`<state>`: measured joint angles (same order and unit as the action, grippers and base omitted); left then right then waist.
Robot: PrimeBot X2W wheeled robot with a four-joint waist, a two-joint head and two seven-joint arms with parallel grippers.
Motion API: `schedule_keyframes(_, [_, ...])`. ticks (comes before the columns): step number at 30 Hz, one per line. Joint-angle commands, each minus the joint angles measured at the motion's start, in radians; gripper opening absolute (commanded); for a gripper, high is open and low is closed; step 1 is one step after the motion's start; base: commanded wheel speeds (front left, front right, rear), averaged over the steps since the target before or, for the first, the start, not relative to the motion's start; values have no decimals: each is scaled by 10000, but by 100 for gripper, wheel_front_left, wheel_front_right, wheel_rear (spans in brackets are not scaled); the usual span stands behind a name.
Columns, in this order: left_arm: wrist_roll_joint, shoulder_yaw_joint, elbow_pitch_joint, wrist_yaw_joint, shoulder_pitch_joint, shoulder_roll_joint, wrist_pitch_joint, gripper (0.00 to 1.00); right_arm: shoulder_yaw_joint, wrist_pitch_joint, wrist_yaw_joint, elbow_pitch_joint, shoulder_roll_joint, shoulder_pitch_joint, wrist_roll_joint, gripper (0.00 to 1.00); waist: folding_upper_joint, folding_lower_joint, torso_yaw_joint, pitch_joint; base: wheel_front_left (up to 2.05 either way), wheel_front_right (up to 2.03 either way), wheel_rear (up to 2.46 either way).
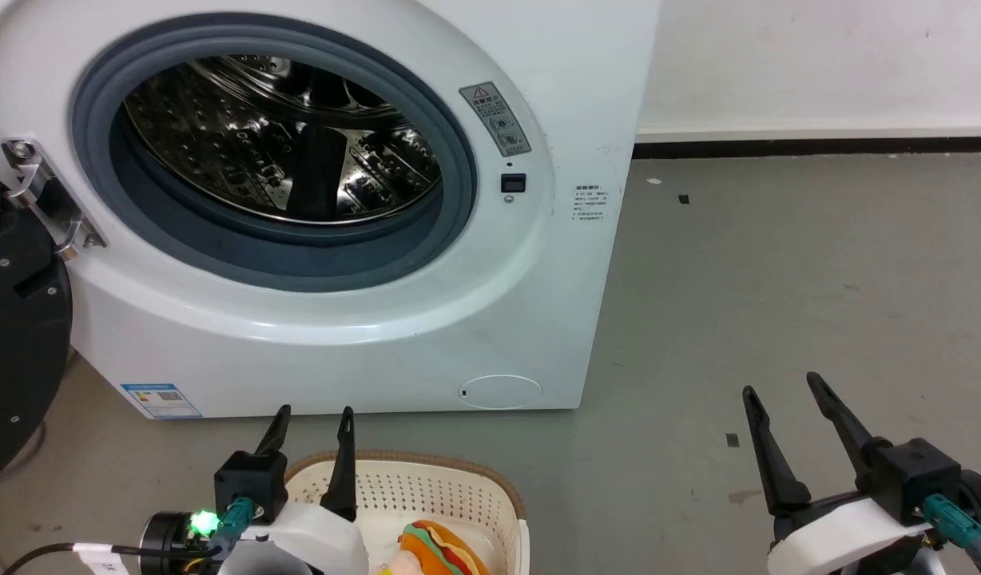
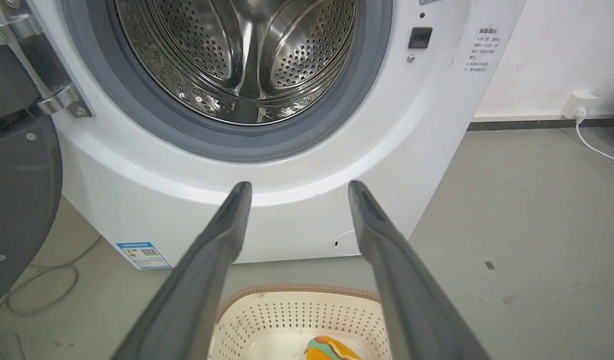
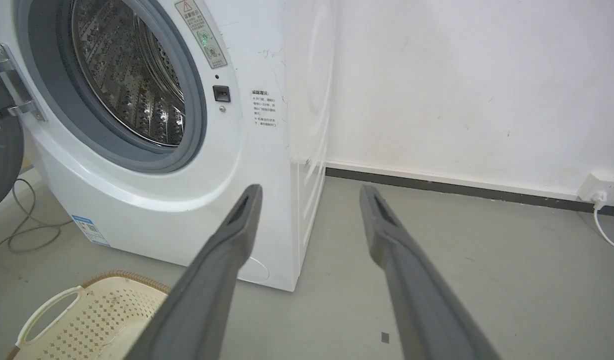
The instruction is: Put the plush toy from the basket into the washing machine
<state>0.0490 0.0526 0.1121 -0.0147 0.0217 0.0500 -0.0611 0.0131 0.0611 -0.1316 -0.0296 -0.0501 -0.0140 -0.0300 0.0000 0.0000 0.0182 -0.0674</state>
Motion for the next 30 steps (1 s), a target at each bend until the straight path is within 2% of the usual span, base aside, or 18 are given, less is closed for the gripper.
schedule_keyframes(1, [92,60,242,-17,206,2,-114,100,12,124,3,-91,0,168,-100,100,0,0,38,-104,0,0,0])
schedule_keyframes(30, [595,749,4281,374,1907,310,-558,100,15,726,5,-522,0,756,-522,100,0,0,735,-1862,0,0,0])
